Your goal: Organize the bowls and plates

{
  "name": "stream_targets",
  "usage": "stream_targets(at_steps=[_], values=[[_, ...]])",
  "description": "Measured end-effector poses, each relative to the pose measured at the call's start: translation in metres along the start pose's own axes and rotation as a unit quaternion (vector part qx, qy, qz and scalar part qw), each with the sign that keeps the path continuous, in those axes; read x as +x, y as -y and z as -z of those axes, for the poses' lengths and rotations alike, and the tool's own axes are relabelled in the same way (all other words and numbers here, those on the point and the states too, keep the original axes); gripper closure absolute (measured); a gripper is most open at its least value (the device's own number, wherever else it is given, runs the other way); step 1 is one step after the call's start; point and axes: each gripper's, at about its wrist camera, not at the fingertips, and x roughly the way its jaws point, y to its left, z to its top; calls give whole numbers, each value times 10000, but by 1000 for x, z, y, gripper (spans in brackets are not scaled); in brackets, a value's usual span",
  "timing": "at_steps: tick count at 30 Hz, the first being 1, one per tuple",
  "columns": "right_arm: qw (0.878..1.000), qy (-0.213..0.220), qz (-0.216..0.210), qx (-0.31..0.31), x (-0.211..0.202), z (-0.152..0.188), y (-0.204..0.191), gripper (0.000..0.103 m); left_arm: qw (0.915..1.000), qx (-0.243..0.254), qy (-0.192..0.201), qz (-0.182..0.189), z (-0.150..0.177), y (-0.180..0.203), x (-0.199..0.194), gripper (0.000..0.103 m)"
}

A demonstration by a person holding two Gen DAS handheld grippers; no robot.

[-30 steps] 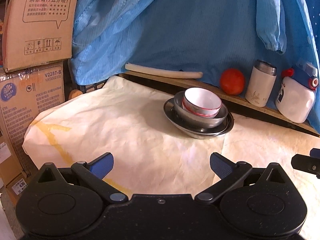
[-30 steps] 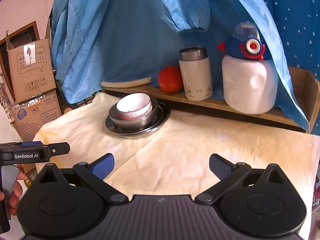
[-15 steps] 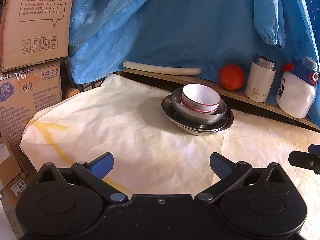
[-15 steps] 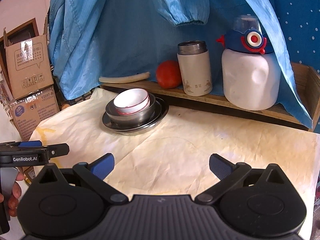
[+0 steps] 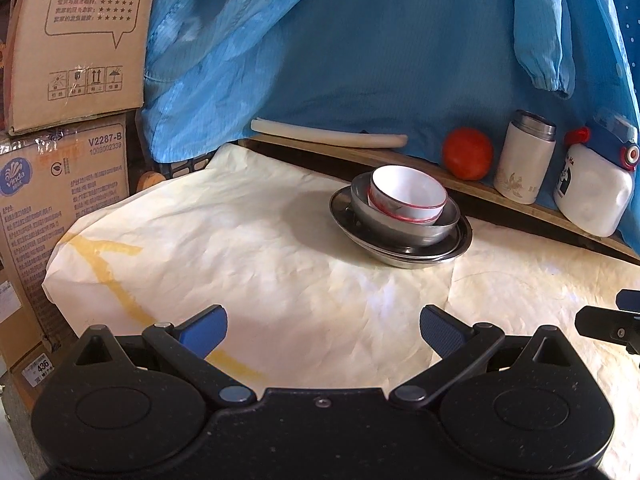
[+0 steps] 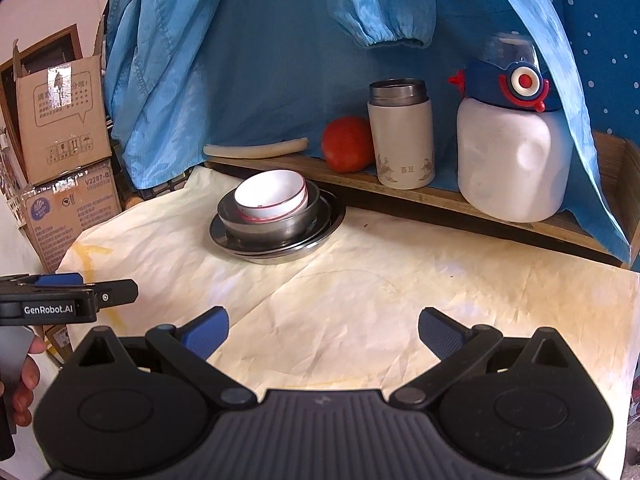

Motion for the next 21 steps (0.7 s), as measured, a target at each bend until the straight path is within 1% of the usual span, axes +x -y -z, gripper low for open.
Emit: stream_targets(at_steps=[21], values=[[9999, -22, -21, -120, 1, 0, -5, 0, 10000, -47, -10, -31, 3, -6, -3, 1]])
